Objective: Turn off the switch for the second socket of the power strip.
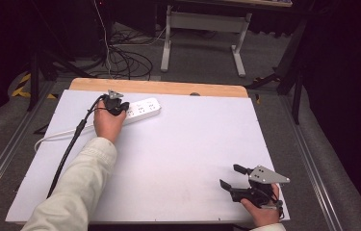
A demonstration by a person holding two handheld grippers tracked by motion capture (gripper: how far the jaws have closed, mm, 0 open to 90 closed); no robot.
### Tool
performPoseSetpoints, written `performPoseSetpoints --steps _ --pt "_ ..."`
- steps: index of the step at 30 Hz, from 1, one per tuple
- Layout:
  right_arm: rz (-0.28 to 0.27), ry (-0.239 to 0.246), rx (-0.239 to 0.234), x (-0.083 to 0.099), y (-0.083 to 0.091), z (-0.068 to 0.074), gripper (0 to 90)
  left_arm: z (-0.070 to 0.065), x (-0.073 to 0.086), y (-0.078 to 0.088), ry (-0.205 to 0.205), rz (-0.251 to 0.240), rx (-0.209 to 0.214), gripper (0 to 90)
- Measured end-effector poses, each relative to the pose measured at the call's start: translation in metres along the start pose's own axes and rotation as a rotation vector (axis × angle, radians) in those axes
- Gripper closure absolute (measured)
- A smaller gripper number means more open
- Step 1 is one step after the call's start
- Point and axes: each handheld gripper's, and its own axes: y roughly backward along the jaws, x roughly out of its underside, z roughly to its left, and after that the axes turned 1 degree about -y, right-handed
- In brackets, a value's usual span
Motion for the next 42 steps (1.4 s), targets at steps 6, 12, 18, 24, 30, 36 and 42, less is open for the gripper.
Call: performPoseSetpoints --steps 6,12,18,24,30,36,42 --pt "0.001 -0.001 0.0 0.0 0.0003 0.0 23.3 -0.0023 0.0004 -0.0004 -0.017 0.003 -0.012 89.9" --pt "0.0 -0.006 -0.002 0.0002 0.0001 -0.0003 23.3 -0.0024 0.0003 -0.0002 -0.024 0.006 -0.014 90.0" --pt "0.001 -0.006 -0.003 0.0003 0.0 -0.0001 23.3 -0.0001 0.0005 0.0 -0.024 0.007 -0.003 90.0" --pt "0.001 -0.006 -0.004 0.0002 0.0 0.0 23.2 0.0007 0.0009 -0.0006 -0.03 -0.001 -0.002 90.0" --pt "0.004 -0.008 -0.005 0.0006 -0.0005 -0.0006 23.2 0.0015 0.001 -0.0012 -0.021 -0.003 0.002 90.0" --pt "0.009 -0.008 -0.004 0.001 -0.0012 -0.0011 23.2 0.0028 0.0015 -0.0035 -0.005 -0.018 0.012 90.0" --pt "0.009 -0.009 -0.005 0.0014 -0.0009 -0.0015 23.2 0.003 0.0005 -0.0036 -0.008 -0.011 0.014 90.0"
